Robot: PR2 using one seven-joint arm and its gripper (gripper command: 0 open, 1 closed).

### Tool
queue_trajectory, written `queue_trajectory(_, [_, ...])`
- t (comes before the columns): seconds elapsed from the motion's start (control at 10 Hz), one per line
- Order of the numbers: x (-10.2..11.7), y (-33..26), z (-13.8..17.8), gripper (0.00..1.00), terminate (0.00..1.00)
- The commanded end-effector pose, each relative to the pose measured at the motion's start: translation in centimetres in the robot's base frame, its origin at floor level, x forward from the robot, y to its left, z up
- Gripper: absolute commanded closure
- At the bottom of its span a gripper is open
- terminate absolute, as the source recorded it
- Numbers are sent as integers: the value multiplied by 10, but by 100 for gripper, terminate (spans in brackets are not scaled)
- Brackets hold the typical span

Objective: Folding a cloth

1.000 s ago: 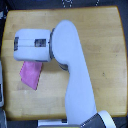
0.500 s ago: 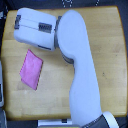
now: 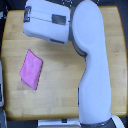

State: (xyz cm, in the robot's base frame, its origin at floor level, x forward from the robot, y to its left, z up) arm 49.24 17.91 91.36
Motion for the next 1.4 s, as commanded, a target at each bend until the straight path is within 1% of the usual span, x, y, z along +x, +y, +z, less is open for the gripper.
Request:
queue_trajectory(0.0, [8,-132,-1,0,0])
queue_trajectory(0.3, [5,-214,3,0,0])
queue_trajectory(0.4, [5,-218,3,0,0])
queue_trajectory(0.8, [3,-284,0,0,0])
queue_trajectory(1.0, [10,-324,1,0,0])
queue_trajectory(1.2, [14,-347,0,0,0])
queue_trajectory(1.3, [12,-359,2,0,0])
